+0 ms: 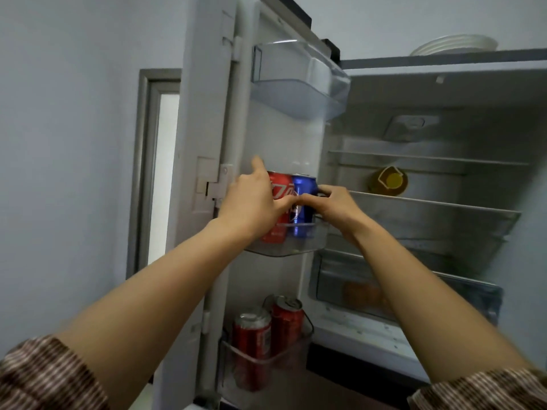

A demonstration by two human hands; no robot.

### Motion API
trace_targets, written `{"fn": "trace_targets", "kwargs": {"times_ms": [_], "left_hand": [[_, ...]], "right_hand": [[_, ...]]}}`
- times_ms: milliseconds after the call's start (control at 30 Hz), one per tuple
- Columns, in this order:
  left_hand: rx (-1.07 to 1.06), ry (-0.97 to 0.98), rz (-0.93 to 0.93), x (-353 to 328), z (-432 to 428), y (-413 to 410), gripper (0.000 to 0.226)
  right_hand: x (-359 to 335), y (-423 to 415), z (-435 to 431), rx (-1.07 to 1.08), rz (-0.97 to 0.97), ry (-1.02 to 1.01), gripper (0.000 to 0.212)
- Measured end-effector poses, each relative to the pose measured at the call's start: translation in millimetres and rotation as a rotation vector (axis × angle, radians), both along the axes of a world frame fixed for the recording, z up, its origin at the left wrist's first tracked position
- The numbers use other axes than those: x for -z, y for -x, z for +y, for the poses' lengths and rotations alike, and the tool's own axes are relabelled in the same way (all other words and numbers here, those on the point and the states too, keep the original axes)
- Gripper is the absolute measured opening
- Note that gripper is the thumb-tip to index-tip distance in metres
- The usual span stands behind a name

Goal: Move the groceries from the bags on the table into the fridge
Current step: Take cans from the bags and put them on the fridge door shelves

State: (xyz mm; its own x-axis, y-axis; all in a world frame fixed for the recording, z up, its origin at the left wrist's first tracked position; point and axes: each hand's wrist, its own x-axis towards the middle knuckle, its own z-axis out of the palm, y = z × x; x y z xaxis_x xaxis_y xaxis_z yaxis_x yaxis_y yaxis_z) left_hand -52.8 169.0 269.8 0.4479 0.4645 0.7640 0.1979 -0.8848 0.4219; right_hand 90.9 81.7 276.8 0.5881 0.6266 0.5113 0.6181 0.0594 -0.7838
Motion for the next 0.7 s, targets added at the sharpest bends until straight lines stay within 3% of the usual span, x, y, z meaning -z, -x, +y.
{"fn": "trace_targets", "kwargs": {"times_ms": [167, 333, 500, 600, 700], "left_hand": [[-0.085, -0.076, 0.067, 2.0, -2.4, 0.5, 0.052], [-0.073, -0.136, 0.067, 5.2, -2.4, 3.1, 0.064], [-0.078, -0.196, 0.030, 8.6, -5.8, 9.6, 0.059], [-0.055, -0.256, -0.022, 12.8, -7.8, 22.2, 0.054], [-0.014, -0.320, -0.133, 19.3, -3.1, 45.8, 0.038]], "right_hand": [[8.1, -6.0, -5.0, -0.064, 0.014, 0.013, 0.026], [15.4, -6.2, -9.9, -0.059, 0.007, 0.012, 0.032], [17.7, -0.8, -12.0, 0.243, -0.143, -0.023, 0.068], [14.2, 17.5, -13.6, 0.334, -0.320, -0.104, 0.058], [11.2, 45.8, -10.5, 0.288, -0.426, -0.183, 0.044]]}}
